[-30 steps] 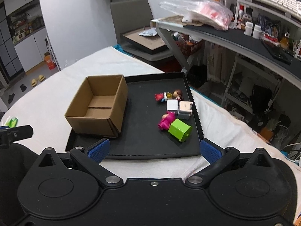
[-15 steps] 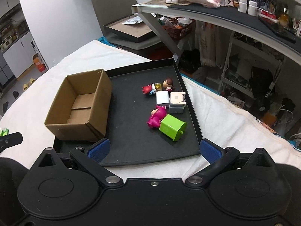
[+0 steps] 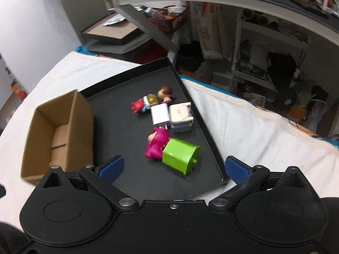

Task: Organize rigid objects
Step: 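Reach the right gripper to the lime-green cube and grasp it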

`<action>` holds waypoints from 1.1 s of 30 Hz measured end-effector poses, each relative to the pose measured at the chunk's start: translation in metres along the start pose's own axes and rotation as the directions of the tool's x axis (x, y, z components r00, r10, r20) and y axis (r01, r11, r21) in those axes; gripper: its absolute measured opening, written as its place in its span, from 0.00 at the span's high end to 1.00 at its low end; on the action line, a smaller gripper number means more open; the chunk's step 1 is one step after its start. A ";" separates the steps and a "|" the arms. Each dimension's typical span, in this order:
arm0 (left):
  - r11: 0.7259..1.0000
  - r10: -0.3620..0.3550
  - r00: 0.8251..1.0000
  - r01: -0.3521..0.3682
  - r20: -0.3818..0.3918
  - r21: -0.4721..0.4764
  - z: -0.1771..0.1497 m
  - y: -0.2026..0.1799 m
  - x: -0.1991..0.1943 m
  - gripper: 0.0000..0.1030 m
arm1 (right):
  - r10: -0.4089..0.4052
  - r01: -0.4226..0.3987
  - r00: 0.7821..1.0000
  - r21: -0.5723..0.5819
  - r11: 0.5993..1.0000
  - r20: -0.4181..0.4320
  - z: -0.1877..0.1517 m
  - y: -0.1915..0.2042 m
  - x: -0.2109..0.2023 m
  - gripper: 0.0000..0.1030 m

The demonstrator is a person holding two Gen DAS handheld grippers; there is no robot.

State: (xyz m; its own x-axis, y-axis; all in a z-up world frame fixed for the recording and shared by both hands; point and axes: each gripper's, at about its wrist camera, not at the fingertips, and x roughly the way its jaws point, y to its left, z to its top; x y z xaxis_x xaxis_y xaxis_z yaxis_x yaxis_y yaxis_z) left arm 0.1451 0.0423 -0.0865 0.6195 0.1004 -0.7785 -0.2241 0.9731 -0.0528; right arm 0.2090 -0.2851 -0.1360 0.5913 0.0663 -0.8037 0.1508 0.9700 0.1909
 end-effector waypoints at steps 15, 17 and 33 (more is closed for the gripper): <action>0.999 0.048 0.994 -0.049 -0.102 -0.004 0.024 0.010 0.067 0.33 | -0.046 0.052 0.997 0.117 0.992 -0.055 0.011 -0.008 0.073 0.03; 0.999 0.046 0.991 -0.048 -0.122 -0.009 0.025 0.013 0.076 0.36 | -0.059 0.066 0.996 0.116 0.991 -0.064 0.012 -0.008 0.079 0.03; 1.000 0.003 0.978 -0.005 -0.209 -0.009 0.040 0.022 0.114 0.76 | -0.130 0.139 0.981 0.057 0.989 -0.143 0.020 0.014 0.120 0.30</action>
State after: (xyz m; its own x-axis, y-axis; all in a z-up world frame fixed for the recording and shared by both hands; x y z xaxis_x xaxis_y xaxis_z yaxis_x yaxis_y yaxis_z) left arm 0.2406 0.0839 -0.1520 0.4481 0.0576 -0.8921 -0.2336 0.9708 -0.0546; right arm 0.2976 -0.2683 -0.2182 0.4478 -0.0274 -0.8937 0.2764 0.9548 0.1092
